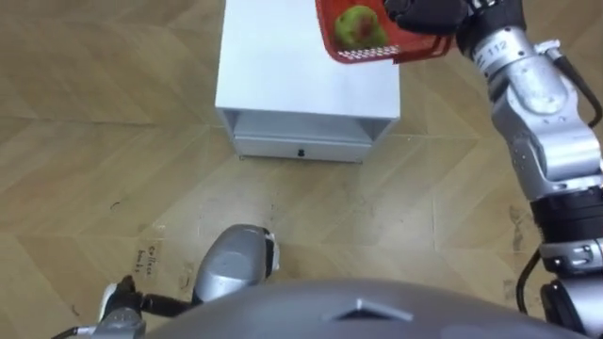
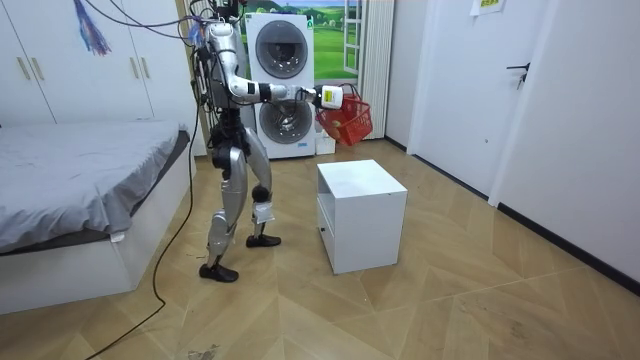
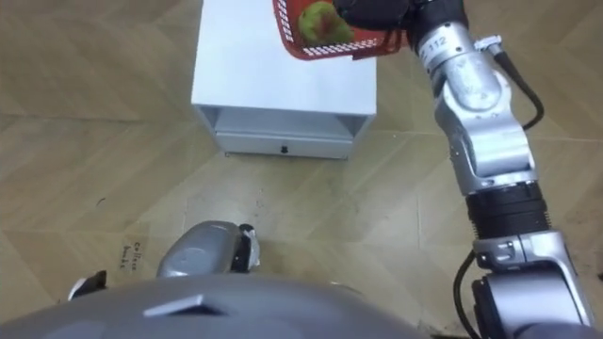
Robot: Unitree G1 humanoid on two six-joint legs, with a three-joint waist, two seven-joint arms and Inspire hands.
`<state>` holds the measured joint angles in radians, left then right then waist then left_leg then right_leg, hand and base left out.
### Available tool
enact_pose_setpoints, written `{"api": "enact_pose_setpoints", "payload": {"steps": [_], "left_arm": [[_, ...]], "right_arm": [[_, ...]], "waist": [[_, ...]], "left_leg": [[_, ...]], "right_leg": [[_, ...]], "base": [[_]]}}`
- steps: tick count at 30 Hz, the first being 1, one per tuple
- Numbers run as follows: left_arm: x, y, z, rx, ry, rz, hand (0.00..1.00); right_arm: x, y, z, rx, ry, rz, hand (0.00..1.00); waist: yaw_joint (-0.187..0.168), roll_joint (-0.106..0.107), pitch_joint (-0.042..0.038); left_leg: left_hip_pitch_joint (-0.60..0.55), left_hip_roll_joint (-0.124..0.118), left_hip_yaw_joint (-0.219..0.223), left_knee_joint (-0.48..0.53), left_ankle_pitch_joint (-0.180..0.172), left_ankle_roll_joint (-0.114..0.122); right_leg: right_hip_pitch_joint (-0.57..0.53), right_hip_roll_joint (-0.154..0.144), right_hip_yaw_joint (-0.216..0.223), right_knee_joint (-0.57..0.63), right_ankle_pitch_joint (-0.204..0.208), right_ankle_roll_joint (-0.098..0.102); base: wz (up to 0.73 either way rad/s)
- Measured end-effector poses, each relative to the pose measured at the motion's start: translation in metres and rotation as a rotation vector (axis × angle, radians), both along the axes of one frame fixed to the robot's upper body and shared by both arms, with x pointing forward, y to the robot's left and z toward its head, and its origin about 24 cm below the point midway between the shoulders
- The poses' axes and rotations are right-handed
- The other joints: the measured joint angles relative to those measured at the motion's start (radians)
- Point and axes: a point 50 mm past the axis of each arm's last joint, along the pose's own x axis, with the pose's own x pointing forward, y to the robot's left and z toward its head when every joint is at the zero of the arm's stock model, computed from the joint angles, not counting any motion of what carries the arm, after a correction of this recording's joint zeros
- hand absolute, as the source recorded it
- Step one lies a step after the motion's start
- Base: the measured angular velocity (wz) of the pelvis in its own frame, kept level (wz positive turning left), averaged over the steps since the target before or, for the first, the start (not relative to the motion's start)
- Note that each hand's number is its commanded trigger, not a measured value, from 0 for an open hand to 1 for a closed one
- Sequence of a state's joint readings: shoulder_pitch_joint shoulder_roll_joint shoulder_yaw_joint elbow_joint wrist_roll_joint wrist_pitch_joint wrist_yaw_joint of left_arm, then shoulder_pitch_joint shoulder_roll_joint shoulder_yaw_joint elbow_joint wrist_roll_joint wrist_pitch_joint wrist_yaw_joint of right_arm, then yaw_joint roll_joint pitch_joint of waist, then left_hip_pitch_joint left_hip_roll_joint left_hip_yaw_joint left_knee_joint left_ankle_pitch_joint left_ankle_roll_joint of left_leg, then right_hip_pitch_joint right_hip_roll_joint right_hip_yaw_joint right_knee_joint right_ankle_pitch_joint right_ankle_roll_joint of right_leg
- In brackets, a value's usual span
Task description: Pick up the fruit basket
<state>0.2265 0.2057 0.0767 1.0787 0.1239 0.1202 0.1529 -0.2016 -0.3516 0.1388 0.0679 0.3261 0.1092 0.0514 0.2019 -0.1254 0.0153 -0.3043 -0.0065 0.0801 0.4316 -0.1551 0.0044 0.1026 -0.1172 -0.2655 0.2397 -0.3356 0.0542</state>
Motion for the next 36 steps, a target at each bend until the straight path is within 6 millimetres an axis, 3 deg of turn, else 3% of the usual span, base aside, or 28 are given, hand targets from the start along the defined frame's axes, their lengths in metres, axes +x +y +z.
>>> {"api": "enact_pose_setpoints", "payload": {"steps": [5, 10, 15, 22, 29, 34, 36], "left_arm": [[-0.001, -0.002, -0.001, -0.029, 0.012, -0.008, 0.00], [0.001, 0.001, 0.000, -0.018, 0.023, -0.039, 0.00], [0.001, 0.001, 0.001, -0.017, 0.032, -0.041, 0.00], [-0.002, 0.001, 0.000, -0.025, 0.063, -0.077, 0.00], [0.002, 0.000, -0.001, -0.045, 0.076, -0.121, 0.00], [0.005, 0.000, -0.001, -0.056, 0.070, -0.129, 0.00], [0.005, 0.000, -0.001, -0.056, 0.069, -0.138, 0.00]], "right_arm": [[0.009, -0.001, -0.002, 0.030, 0.031, 0.011, 1.00], [0.012, -0.002, -0.003, 0.085, 0.061, 0.009, 1.00], [0.017, -0.004, -0.006, 0.131, 0.092, -0.005, 1.00], [0.025, -0.015, -0.029, 0.163, 0.203, -0.081, 1.00], [0.029, -0.016, -0.038, 0.223, 0.254, -0.107, 1.00], [0.029, -0.024, -0.055, 0.327, 0.335, -0.185, 1.00], [0.027, -0.029, -0.063, 0.326, 0.373, -0.215, 1.00]], "waist": [[0.012, -0.002, -0.0003], [0.025, -0.031, -0.0068], [0.055, -0.053, -0.0055], [0.083, -0.031, 0.0092], [0.110, -0.011, 0.0096], [0.132, 0.010, 0.0157], [0.134, 0.015, 0.0137]], "left_leg": [[-0.001, 0.008, -0.008, -0.003, 0.004, 0.000], [-0.014, -0.013, -0.030, -0.018, 0.018, 0.008], [-0.020, -0.025, -0.055, -0.014, 0.022, 0.010], [-0.061, -0.026, -0.103, 0.015, 0.028, 0.006], [-0.150, -0.029, -0.121, 0.030, 0.046, 0.019], [-0.177, -0.057, -0.140, 0.030, 0.057, 0.032], [-0.194, -0.063, -0.140, 0.029, 0.062, 0.038]], "right_leg": [[-0.007, 0.000, -0.014, 0.017, 0.000, -0.001], [-0.014, -0.004, -0.053, 0.018, 0.001, 0.000], [-0.009, -0.006, -0.076, 0.016, 0.001, 0.000], [-0.022, 0.000, -0.148, 0.044, -0.004, 0.005], [-0.109, -0.003, -0.167, 0.093, -0.013, 0.003], [-0.136, -0.023, -0.182, 0.116, -0.021, 0.015], [-0.162, -0.038, -0.187, 0.142, -0.027, 0.019]], "base": [[0.02], [0.14], [0.16], [0.18], [0.12], [0.12], [0.08]]}}
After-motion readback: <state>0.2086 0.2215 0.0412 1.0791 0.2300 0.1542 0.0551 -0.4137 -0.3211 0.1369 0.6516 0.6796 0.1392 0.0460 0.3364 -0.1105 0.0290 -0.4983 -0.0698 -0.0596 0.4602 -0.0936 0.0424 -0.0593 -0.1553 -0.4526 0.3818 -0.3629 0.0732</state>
